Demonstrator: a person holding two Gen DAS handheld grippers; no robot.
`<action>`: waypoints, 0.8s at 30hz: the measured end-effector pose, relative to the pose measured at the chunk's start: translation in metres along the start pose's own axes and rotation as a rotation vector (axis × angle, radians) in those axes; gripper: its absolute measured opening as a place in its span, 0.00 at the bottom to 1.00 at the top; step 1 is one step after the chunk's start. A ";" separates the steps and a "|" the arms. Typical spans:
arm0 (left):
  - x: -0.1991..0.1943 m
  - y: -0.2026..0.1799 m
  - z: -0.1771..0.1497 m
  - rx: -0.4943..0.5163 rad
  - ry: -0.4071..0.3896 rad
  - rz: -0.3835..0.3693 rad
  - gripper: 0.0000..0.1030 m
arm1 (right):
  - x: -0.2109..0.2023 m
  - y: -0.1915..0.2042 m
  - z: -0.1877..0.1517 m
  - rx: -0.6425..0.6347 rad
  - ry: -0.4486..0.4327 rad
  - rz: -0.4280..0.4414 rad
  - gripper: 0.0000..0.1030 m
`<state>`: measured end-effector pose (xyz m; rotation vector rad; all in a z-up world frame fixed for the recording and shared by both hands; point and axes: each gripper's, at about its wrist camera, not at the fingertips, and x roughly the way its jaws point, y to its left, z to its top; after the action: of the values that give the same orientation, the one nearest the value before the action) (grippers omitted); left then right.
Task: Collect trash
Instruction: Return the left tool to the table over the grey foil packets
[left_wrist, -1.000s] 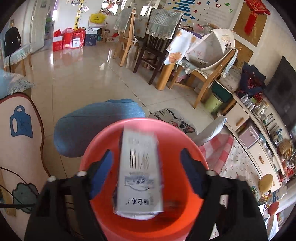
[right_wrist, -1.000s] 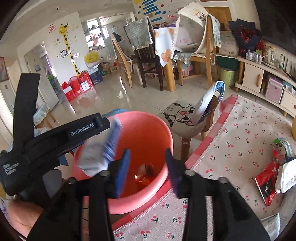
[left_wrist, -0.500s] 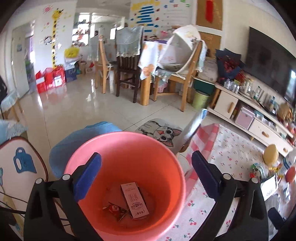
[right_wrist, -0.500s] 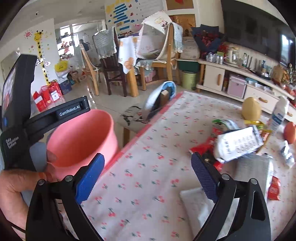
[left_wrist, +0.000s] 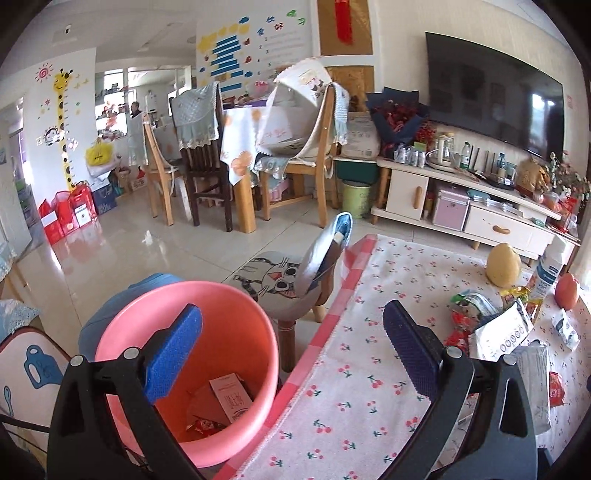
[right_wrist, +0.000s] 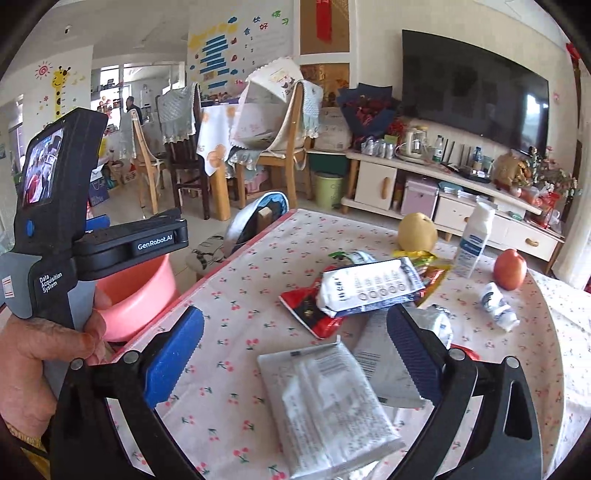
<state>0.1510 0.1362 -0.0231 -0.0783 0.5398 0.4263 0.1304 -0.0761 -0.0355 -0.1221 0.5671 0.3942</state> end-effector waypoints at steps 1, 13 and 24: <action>-0.001 -0.004 -0.001 0.010 -0.007 0.001 0.96 | -0.002 -0.003 0.000 -0.001 -0.003 -0.005 0.95; -0.017 -0.049 -0.010 0.106 -0.036 -0.053 0.96 | -0.019 -0.049 -0.010 0.048 -0.022 -0.076 0.95; -0.021 -0.086 -0.018 0.175 -0.027 -0.082 0.96 | -0.024 -0.094 -0.019 0.110 -0.014 -0.122 0.95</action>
<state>0.1621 0.0472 -0.0307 0.0735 0.5439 0.2986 0.1396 -0.1743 -0.0375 -0.0476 0.5636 0.2445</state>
